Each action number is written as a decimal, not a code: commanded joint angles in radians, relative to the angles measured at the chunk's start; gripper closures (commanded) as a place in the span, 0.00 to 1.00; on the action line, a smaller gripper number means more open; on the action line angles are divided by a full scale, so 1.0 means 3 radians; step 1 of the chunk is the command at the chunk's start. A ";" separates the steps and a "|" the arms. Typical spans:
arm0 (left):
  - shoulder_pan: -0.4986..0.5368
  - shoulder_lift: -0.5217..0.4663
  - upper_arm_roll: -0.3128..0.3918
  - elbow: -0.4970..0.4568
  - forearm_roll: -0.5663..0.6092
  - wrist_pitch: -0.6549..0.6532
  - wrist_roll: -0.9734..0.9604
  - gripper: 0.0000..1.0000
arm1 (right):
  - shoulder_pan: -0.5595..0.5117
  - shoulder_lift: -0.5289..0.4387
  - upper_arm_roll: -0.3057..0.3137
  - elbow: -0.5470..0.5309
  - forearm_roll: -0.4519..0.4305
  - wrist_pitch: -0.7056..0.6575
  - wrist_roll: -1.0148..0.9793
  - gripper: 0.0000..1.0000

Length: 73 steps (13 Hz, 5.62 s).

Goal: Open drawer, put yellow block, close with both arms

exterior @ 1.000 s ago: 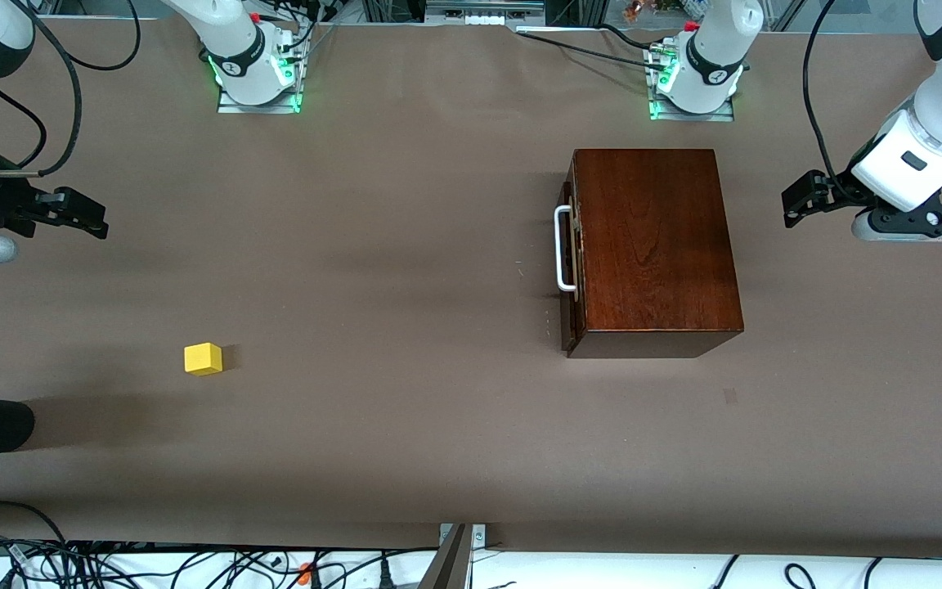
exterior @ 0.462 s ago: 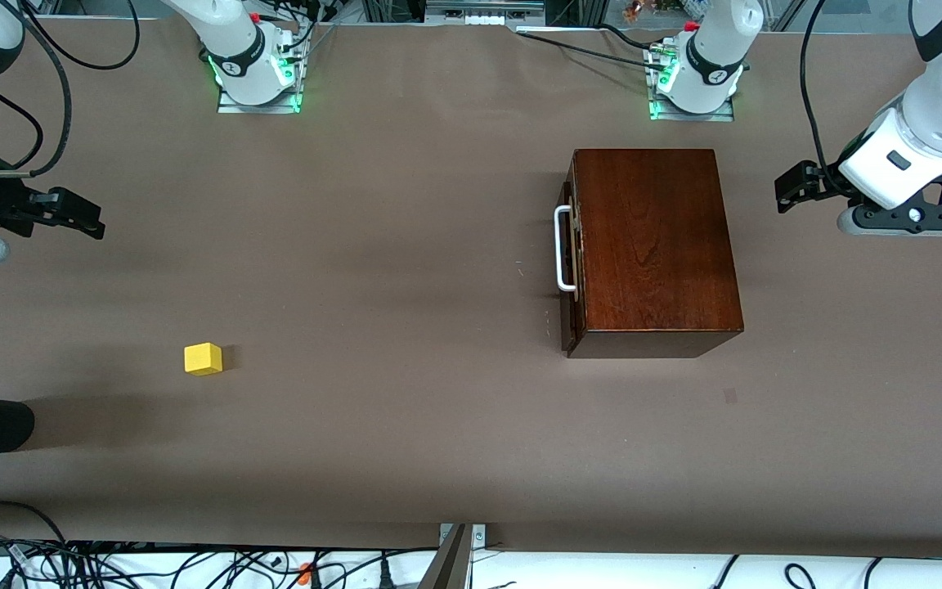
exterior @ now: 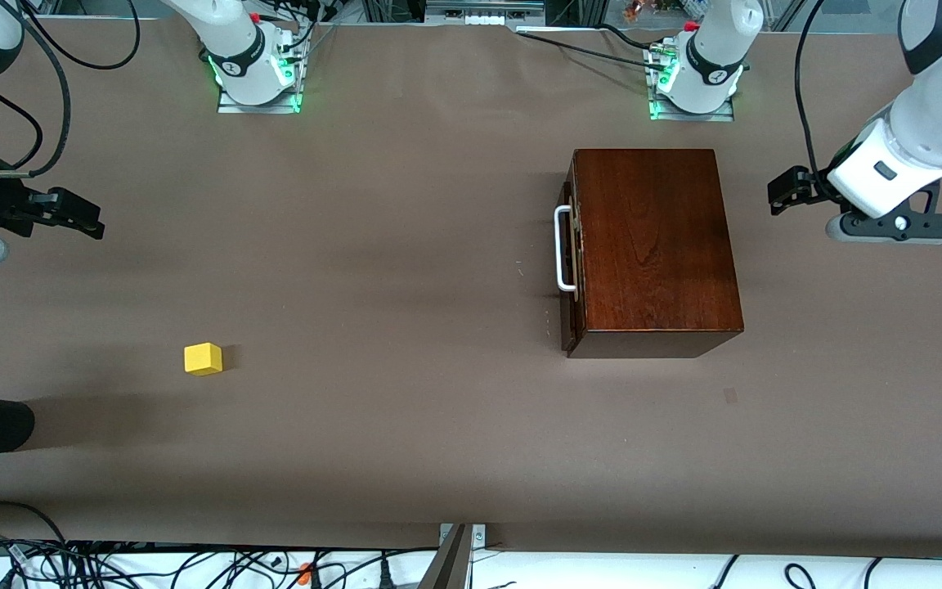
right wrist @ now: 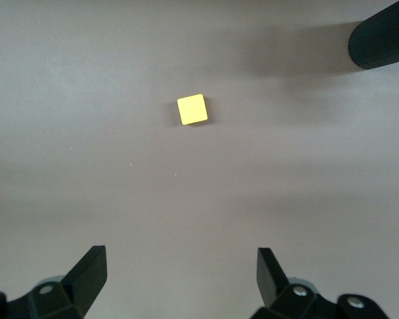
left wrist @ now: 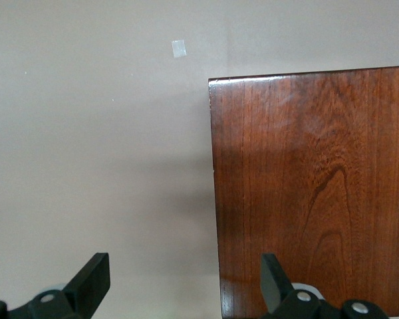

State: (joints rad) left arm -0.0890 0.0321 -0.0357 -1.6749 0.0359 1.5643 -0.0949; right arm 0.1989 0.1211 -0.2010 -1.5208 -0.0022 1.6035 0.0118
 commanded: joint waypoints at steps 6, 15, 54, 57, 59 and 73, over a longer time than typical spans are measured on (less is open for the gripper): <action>-0.0051 0.0153 -0.0376 0.0117 -0.0038 -0.0158 -0.0036 0.00 | 0.0002 -0.0092 0.0026 -0.0085 0.0043 0.0116 -0.0009 0.00; -0.0336 0.0817 -0.1389 0.0112 0.0120 0.0808 -0.1451 0.00 | 0.0017 -0.0081 0.0102 -0.0075 0.0064 0.0101 -0.0443 0.00; -0.1140 0.1856 -0.1384 -0.0031 0.1282 0.1805 -0.3068 0.00 | 0.0002 -0.0076 0.0010 -0.0075 0.0176 0.0065 -0.0428 0.00; -0.1145 0.1917 -0.1384 0.0025 0.1246 0.2092 -0.3079 0.00 | 0.0002 -0.0076 0.0010 -0.0075 0.0176 0.0060 -0.0423 0.00; -0.1145 0.1964 -0.1389 0.0045 0.1246 0.2205 -0.3079 0.00 | 0.0002 -0.0066 0.0010 -0.0054 0.0166 0.0049 -0.0438 0.00; -0.1186 0.1913 -0.1384 0.0255 0.1077 0.2221 -0.3109 0.00 | -0.0014 0.0123 -0.0071 0.0038 0.0131 0.0387 -0.0489 0.00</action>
State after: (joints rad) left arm -0.4376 0.5869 -0.4470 -1.6616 0.3762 2.2046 -1.0451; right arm 0.1980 0.1386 -0.2234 -1.5212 0.0315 1.7198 -0.1194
